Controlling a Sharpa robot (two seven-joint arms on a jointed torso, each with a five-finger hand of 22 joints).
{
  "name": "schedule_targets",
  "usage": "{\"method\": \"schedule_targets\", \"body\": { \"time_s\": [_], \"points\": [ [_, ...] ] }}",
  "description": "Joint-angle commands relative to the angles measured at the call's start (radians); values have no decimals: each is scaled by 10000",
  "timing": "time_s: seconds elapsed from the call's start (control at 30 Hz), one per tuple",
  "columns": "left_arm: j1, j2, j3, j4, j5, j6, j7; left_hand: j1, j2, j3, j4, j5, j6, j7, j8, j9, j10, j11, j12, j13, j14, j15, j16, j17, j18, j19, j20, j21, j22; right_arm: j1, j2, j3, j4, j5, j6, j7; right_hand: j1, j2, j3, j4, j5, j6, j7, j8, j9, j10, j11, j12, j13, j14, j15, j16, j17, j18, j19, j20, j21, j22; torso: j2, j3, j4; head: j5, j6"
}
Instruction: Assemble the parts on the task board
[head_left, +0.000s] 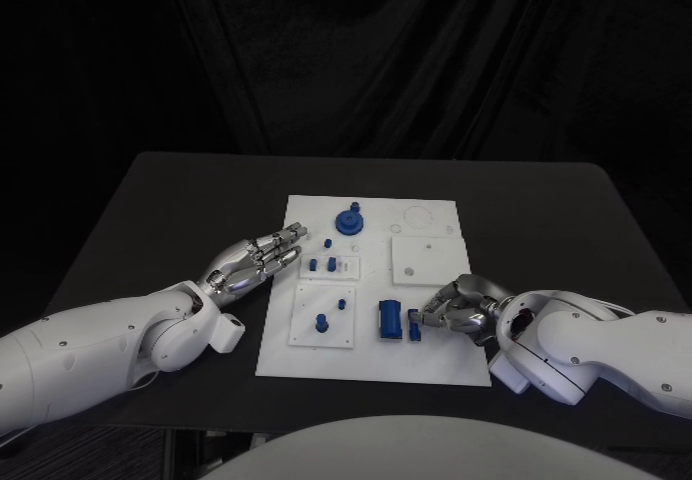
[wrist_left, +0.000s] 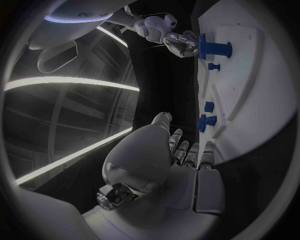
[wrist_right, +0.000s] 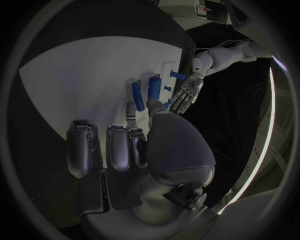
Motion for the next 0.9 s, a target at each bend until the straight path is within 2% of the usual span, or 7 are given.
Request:
{"method": "schedule_targets", "body": {
  "time_s": [0.03, 0.37, 0.5, 0.57, 0.6, 0.7, 0.9],
  "points": [
    [-19, 12, 7, 20, 7, 106, 108, -13, 87, 62, -21, 33, 4, 80, 65, 10, 23, 48, 38, 15, -4, 90, -37, -9, -178, 6, 42, 23, 12, -21, -88, -3, 43, -927, -320, 186, -84, 5, -70, 10, -139, -87, -15, -21, 4, 1061, 75, 26, 2635, 481, 57, -63, 9, 21, 638, 43, -35, 2185, -11, -4, -2, 21, 0],
    [-26, -53, 6, 45, 7, 45, 164, -3, 78, 96, -69, 49, 43, 108, 74, 15, 26, 50, 39, 16, -4, 70, -37, -9, -169, 17, 37, 30, 21, -21, -634, -26, 163, -2379, -1516, 2664, -254, 5, -391, 300, -1073, -65, -84, 361, 150, 1061, 19, 26, 2635, 564, 21, 83, 470, -40, 719, 26, 236, 2271, -19, 7, 0, 51, 0],
    [-28, -59, 6, 45, 7, 37, 166, -3, 76, 99, -74, 50, 50, 110, 75, 16, 26, 51, 39, 16, -4, 66, -37, -9, -167, 20, 36, 33, 24, -29, -825, -42, 137, -2875, -1258, 3705, 261, 59, -228, 243, 593, -372, -5, 141, -95, 1061, 79, 26, 2635, 615, 64, 196, 837, -81, 761, 45, 409, 2325, -25, 7, 3, 61, 0],
    [-29, -61, 6, 43, 7, 35, 164, -2, 74, 105, -82, 53, 50, 114, 76, 16, 27, 54, 39, 16, -4, 58, -37, -9, -162, 23, 34, 35, 26, -38, -886, -46, 112, -3083, -965, 4067, 649, 8, -72, 202, 1757, -444, 65, -138, -371, 1061, 138, 26, 2635, 635, 105, 249, 1000, -108, 793, 82, 527, 2361, -24, 9, -1, 75, 0],
    [-29, -64, 6, 42, 7, 34, 162, -2, 74, 105, -82, 53, 50, 114, 76, 16, 27, 54, 39, 16, -4, 58, -37, -9, -162, 23, 34, 35, 26, -46, -909, -47, 91, -3165, -780, 4233, 1085, -25, 216, 112, 3158, -597, 140, -498, -650, 1061, 187, 26, 2635, 643, 129, 277, 1089, -126, 813, 101, 607, 2385, -20, 8, -1, 71, 0],
    [-30, -65, 6, 41, 7, 28, 161, -2, 74, 105, -82, 53, 50, 114, 76, 16, 27, 54, 39, 16, -4, 58, -37, -9, -162, 23, 34, 35, 26, -104, -954, -50, 36, -3476, -226, 4531, 1391, -198, 608, 152, 4567, -352, 175, -935, -1075, 1061, 188, 26, 2635, 642, 151, 296, 1141, -139, 828, 128, 674, 2404, -16, 7, -4, 60, 0],
    [-32, -64, 6, 42, 7, 35, 159, -2, 75, 115, -92, 57, 50, 118, 76, 16, 29, 57, 40, 17, -4, 50, -37, -9, -156, 30, 31, 39, 32, -246, -963, -52, -66, -4599, 456, 4660, 1802, -662, 1356, -31, 4534, -47, 140, -1928, -1970, 1061, 10, 26, 2635, 644, 14, 316, 1223, -168, 859, 40, 812, 2443, -15, -5, -7, 101, 0]
  ]
}}
